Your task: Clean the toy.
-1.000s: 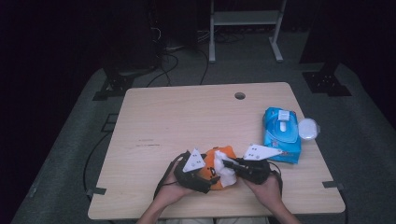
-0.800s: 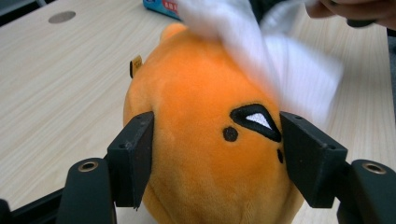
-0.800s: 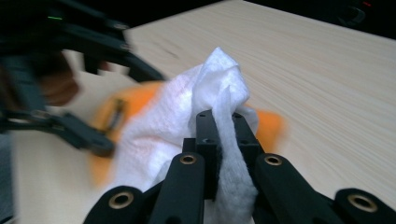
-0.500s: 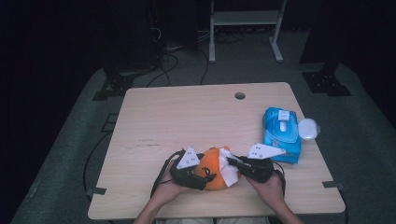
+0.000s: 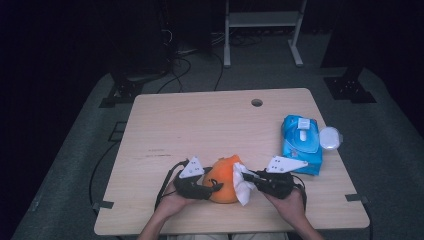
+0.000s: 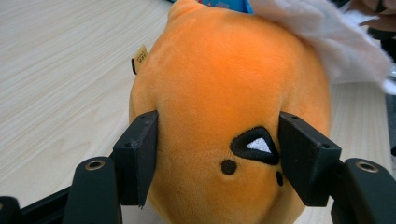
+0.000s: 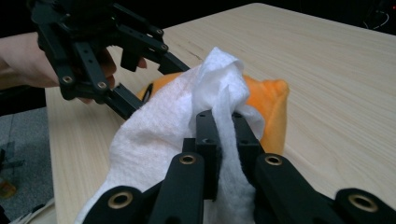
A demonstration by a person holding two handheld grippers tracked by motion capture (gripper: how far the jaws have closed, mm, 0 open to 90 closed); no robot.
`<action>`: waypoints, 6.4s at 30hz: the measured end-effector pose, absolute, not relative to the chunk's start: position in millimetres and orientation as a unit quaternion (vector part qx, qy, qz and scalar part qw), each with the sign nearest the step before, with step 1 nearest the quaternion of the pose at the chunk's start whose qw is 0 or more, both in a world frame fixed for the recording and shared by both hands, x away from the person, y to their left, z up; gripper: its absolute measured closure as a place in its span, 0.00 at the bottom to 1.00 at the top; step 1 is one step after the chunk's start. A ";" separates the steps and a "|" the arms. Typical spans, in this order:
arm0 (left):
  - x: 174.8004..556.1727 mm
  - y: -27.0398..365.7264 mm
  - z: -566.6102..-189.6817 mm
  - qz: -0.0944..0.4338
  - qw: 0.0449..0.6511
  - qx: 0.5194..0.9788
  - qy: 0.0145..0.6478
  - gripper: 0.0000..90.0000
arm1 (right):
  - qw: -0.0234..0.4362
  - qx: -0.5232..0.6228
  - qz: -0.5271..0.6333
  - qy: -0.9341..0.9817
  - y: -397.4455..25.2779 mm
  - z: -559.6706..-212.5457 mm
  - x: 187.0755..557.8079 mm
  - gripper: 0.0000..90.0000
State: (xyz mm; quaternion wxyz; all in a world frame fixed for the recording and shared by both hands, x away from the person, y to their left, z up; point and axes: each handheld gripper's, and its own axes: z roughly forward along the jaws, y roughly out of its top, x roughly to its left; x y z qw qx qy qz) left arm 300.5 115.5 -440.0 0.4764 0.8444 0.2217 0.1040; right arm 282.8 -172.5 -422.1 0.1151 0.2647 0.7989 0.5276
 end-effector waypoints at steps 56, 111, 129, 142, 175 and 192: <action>280.9 83.5 -421.4 0.214 0.430 0.864 0.149 0.42 | 0.109 0.306 0.540 0.776 -178.5 -422.2 296.9 0.93; 293.8 101.6 -426.7 0.144 0.478 0.841 0.208 0.26 | 0.123 0.314 0.527 0.780 -179.7 -433.5 299.4 0.94; 293.7 99.1 -425.1 0.120 0.494 0.835 0.213 0.26 | 0.131 0.299 0.527 0.785 -182.0 -423.6 296.6 0.94; 283.8 89.8 -421.6 0.149 0.484 0.843 0.183 0.44 | 0.139 0.283 0.532 0.786 -174.9 -414.9 291.1 0.94; 287.2 86.8 -423.7 0.114 0.490 0.837 0.215 0.20 | 0.145 0.263 0.530 0.793 -171.2 -410.5 280.3 0.94; 275.5 79.3 -424.5 0.156 0.481 0.848 0.157 0.44 | 0.145 0.263 0.538 0.788 -169.9 -403.5 283.0 0.94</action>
